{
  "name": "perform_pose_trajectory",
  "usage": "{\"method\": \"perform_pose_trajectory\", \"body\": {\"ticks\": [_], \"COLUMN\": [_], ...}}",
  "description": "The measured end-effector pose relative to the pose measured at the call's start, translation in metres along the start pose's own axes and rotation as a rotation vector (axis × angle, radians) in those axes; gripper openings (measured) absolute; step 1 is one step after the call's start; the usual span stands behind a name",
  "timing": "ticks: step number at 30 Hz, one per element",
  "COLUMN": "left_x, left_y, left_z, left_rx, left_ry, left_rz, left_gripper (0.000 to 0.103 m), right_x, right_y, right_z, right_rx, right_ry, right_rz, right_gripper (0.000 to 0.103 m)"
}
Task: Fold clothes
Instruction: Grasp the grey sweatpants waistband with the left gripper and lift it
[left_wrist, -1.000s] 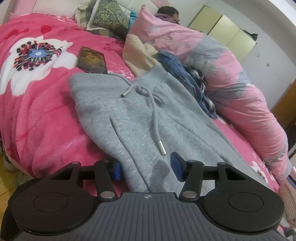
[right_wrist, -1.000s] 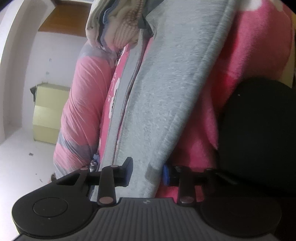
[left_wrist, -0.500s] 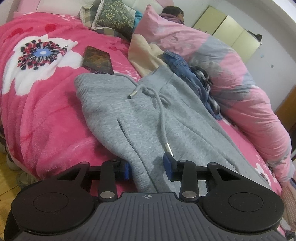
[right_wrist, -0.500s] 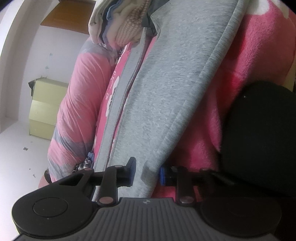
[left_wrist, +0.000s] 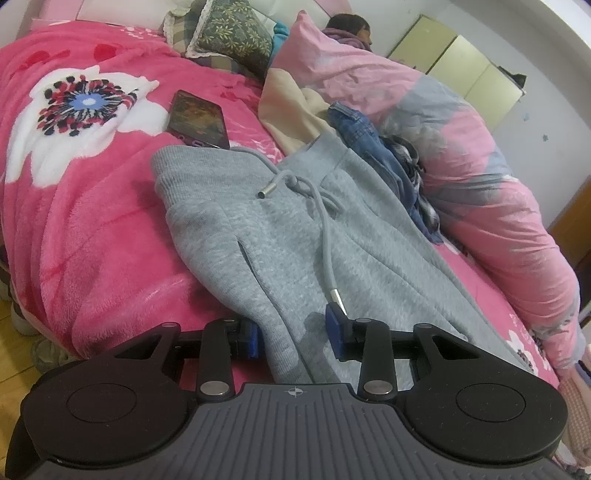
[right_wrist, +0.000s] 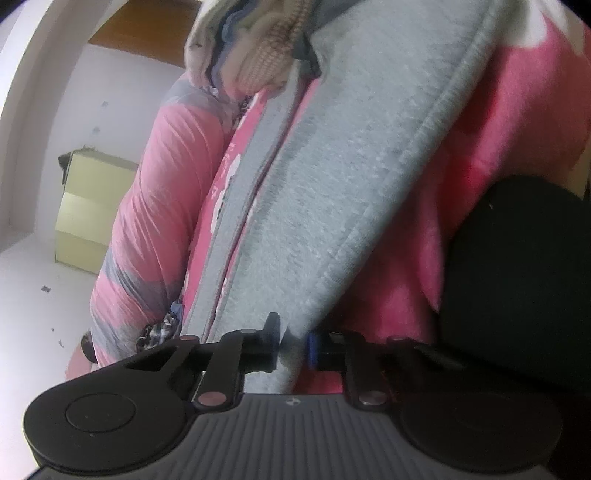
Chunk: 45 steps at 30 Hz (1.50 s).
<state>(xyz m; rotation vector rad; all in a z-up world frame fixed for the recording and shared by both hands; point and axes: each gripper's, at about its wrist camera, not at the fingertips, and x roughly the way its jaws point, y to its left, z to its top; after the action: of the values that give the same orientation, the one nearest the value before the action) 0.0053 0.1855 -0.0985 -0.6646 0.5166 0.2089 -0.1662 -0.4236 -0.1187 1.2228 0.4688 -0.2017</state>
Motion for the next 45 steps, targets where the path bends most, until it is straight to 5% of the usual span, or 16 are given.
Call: {"method": "perform_pose_trajectory", "body": {"ticks": [7, 19, 27, 38, 43, 45], "left_x": [-0.008, -0.019, 0.027, 0.194, 0.252, 0.253], "left_y": [-0.002, -0.046, -0.085, -0.134, -0.113, -0.101], "left_z": [0.005, 0.03, 0.069, 0.109, 0.108, 0.109], "left_rx": [0.0, 0.106, 0.177, 0.275, 0.142, 0.071], "left_ry": [-0.027, -0.216, -0.277, -0.083, 0.09, 0.094], "left_rz": [0.021, -0.046, -0.113, -0.012, -0.021, -0.083], "left_gripper": [0.01, 0.007, 0.006, 0.006, 0.03, 0.043], "right_x": [-0.007, 0.009, 0.069, 0.249, 0.342, 0.354], "right_y": [0.025, 0.108, 0.178, 0.218, 0.178, 0.162], "right_z": [0.01, 0.043, 0.082, 0.147, 0.153, 0.153], "right_rx": [-0.137, -0.323, -0.452, -0.467, -0.368, -0.317], "right_ry": [-0.043, -0.131, -0.155, -0.057, 0.099, 0.144], "right_rz": [0.016, 0.064, 0.063, -0.034, -0.19, -0.206], "right_gripper": [0.005, 0.004, 0.004, 0.004, 0.008, 0.009]}}
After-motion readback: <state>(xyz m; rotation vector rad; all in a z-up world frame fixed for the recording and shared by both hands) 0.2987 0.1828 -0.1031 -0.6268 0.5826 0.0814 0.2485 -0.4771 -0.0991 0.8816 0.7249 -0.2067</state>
